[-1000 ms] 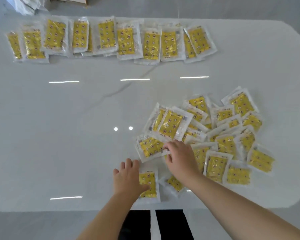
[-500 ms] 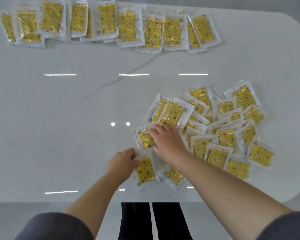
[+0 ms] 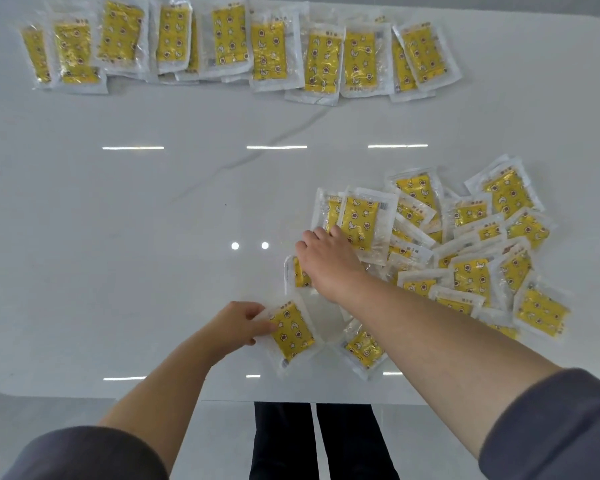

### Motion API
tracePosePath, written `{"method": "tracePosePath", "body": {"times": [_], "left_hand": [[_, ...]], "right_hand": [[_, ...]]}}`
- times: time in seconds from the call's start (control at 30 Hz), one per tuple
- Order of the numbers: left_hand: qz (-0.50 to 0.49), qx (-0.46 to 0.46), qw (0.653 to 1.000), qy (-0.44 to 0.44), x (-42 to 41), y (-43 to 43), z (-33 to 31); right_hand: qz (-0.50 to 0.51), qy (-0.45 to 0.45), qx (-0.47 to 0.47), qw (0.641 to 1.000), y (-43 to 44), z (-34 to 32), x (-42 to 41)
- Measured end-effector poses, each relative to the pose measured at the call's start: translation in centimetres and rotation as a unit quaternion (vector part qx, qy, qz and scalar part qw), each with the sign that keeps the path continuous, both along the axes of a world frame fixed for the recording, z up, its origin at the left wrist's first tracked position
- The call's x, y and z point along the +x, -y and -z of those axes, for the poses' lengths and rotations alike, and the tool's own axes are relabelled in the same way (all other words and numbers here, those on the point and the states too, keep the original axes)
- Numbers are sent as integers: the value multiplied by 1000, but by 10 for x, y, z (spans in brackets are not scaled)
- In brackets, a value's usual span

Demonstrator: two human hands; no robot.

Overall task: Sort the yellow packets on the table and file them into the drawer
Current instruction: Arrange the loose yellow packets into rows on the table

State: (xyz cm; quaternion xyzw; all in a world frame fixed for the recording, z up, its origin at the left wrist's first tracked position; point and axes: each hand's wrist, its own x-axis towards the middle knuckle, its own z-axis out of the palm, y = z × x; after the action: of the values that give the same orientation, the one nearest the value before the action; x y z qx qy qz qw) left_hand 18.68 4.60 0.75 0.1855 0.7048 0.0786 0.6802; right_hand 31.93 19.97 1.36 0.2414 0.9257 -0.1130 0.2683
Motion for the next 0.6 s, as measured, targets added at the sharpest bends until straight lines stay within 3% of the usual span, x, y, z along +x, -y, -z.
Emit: {"method": "tracePosePath", "body": {"times": [0.1,0.17,0.2,0.27,0.33,0.43,0.53,0.6], "left_hand": [[-132,9,991,28,0,-1,-3],[-218,16,975,50,-2,-4,-5],[-253,17,966,57,-4,-6,-4],[-314,19,947,63,-7,-11,-2],[-342,24,938,51,-9,-22,0],[-341,53,938,35,-5,-53,-2],[-311,69,948,-13,4,-91,2],[-270,81,956,-81,13,-116,5]], "right_hand": [[52,-48,-19,997,-2,2,1],[164,-103,-114,974,-3,0,3],[252,-128,-189,940,-4,-3,3],[425,-185,-292,837,-8,-8,5],[543,-234,-287,754,-21,-14,11],[653,-256,-242,670,-48,-16,30],[706,-209,-190,650,-66,-7,48],[695,-171,-124,687,-68,0,49]]}}
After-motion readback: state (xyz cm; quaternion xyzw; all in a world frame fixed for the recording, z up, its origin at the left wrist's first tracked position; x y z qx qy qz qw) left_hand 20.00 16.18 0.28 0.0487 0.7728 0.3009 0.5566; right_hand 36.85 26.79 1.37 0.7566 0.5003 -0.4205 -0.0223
